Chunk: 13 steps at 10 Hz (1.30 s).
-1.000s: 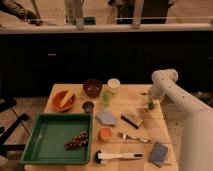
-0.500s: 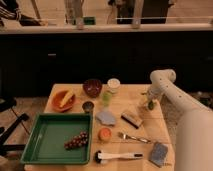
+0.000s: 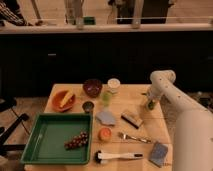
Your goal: Place pepper in purple bowl
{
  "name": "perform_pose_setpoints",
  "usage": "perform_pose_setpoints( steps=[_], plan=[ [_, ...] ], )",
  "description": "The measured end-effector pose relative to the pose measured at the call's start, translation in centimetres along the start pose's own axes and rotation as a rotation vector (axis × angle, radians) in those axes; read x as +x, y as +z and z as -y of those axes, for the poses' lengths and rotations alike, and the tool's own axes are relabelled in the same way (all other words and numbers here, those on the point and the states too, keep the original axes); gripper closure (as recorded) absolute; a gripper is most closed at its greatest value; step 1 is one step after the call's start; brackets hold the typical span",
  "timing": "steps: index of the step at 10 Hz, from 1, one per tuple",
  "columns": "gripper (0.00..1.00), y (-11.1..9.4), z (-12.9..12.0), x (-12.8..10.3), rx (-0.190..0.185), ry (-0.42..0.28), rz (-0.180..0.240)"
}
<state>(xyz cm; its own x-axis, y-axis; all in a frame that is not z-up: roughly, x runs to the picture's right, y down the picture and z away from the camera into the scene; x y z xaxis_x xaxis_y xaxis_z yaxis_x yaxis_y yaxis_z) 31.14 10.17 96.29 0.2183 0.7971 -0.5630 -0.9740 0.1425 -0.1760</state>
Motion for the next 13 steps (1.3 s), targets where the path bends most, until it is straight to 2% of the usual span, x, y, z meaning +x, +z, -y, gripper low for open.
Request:
perform_pose_setpoints(
  steps=[2, 5, 8, 10, 13],
  plan=[
    [0.72, -0.3, 0.8, 0.3, -0.004, 0.015, 0.002],
    [0.98, -0.7, 0.9, 0.2, -0.006, 0.016, 0.005],
    [1.0, -1.4, 1.0, 0.2, 0.003, 0.006, 0.016],
    [1.0, -3.0, 0.5, 0.0, 0.023, -0.029, 0.051],
    [1.0, -6.3, -1.3, -0.4, 0.042, -0.123, 0.135]
  ],
)
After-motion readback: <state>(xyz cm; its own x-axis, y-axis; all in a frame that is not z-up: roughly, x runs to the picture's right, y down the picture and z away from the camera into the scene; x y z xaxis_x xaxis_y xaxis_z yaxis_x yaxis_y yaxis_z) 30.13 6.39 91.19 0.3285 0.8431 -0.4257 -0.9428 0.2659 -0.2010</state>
